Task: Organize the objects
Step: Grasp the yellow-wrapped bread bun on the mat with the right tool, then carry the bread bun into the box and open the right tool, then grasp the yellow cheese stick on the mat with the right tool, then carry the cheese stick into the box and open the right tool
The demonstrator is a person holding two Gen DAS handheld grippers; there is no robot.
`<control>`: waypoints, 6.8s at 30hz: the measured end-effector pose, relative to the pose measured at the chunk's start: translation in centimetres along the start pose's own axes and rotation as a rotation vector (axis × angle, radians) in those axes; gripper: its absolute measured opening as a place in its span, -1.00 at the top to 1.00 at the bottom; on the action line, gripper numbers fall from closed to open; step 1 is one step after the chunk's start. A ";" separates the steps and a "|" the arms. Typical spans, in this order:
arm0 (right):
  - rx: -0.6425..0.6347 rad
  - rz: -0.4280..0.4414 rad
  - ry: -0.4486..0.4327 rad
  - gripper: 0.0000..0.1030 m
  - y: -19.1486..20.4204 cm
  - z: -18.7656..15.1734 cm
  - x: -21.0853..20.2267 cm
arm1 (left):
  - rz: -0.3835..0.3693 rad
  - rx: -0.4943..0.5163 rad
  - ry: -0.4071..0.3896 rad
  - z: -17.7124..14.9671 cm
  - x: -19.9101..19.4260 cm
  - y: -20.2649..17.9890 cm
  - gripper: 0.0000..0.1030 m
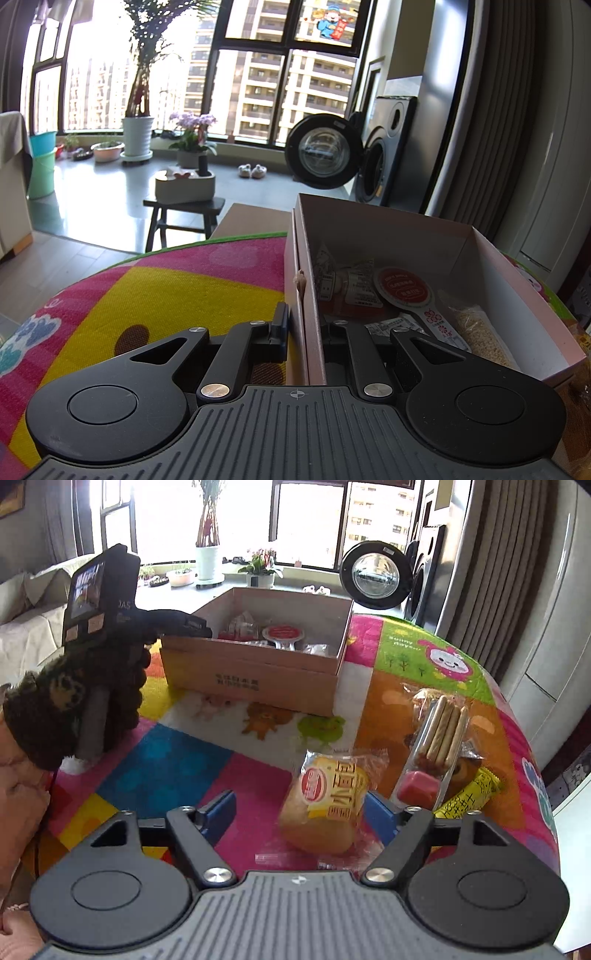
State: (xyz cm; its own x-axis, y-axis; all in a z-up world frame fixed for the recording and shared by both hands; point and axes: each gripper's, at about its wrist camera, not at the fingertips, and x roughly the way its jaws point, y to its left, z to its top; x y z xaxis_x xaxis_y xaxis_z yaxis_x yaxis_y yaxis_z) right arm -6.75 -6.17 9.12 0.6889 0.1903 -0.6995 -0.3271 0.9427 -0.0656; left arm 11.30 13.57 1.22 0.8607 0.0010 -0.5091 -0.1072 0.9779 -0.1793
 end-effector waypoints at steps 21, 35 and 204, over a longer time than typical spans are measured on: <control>-0.008 0.041 -0.079 -0.05 1.0 5.8 -3.7 | 0.012 -0.013 -0.027 0.2 -0.6 0.3 0.74; 0.038 0.039 -0.018 -0.05 1.6 20.4 9.4 | 0.009 0.000 -0.044 0.7 -1.0 0.1 0.75; 0.226 -0.022 -0.080 -0.21 -2.6 11.3 7.8 | 0.015 0.009 -0.013 -0.3 -0.3 -0.5 0.75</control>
State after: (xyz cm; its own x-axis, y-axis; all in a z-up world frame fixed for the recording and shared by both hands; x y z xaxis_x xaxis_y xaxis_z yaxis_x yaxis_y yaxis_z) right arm 6.79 -4.07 11.88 0.7460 0.1814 -0.6408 -0.1642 0.9826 0.0870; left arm 10.94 13.00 1.18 0.8653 0.0181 -0.5009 -0.1156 0.9796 -0.1643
